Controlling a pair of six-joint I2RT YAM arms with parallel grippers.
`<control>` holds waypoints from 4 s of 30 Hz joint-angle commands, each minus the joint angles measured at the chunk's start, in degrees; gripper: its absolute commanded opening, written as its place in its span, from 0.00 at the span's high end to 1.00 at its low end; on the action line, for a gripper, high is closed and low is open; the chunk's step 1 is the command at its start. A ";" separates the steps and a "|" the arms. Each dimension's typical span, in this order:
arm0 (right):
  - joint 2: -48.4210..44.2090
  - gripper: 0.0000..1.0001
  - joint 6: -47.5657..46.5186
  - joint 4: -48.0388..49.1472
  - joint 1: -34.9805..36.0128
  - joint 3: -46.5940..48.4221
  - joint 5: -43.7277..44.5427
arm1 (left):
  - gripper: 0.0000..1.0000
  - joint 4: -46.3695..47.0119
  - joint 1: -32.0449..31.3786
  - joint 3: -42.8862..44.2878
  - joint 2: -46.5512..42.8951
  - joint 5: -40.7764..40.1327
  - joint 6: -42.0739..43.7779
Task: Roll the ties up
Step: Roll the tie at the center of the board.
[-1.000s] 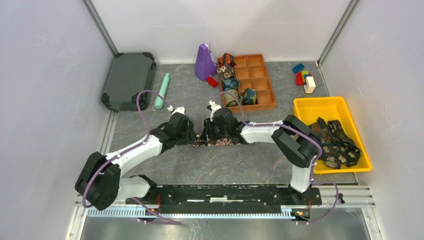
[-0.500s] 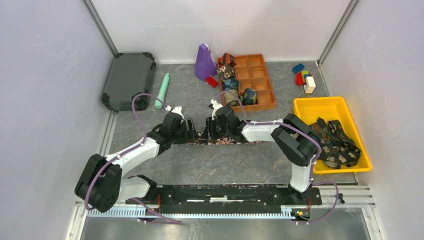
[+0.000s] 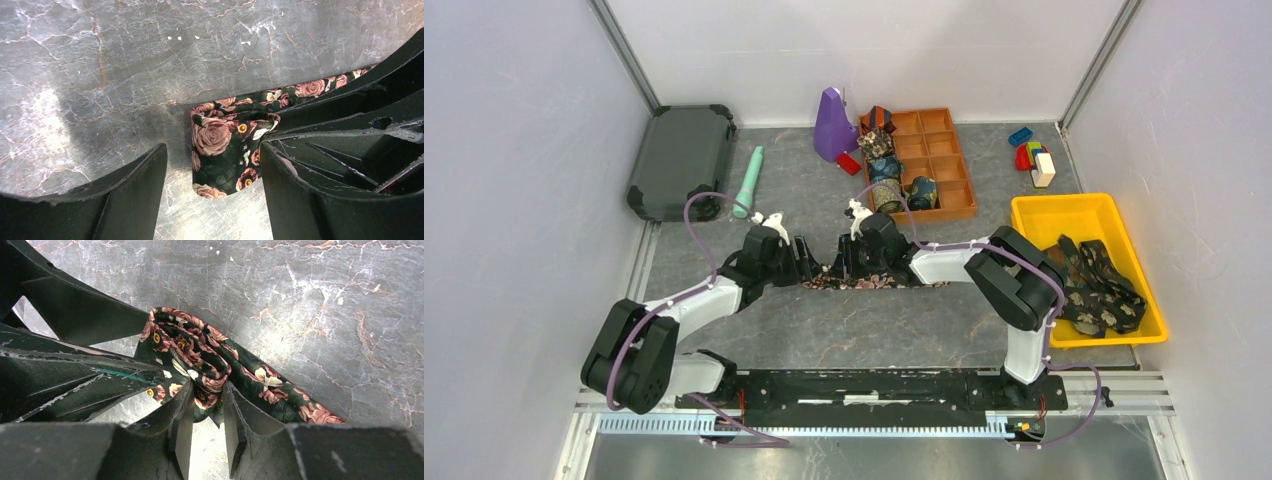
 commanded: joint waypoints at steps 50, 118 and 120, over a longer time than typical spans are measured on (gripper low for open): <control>-5.75 0.54 -5.14 -5.92 -1.79 -0.26 -1.51 | 0.72 11.12 2.17 -3.46 2.77 9.87 0.68; -5.55 0.73 3.64 12.65 2.26 -7.06 -5.45 | 0.73 -24.64 -20.75 17.91 5.81 -25.18 5.35; -4.73 0.74 3.93 12.74 2.29 -6.86 -5.41 | 0.73 -25.03 -21.10 18.25 5.75 -25.51 5.21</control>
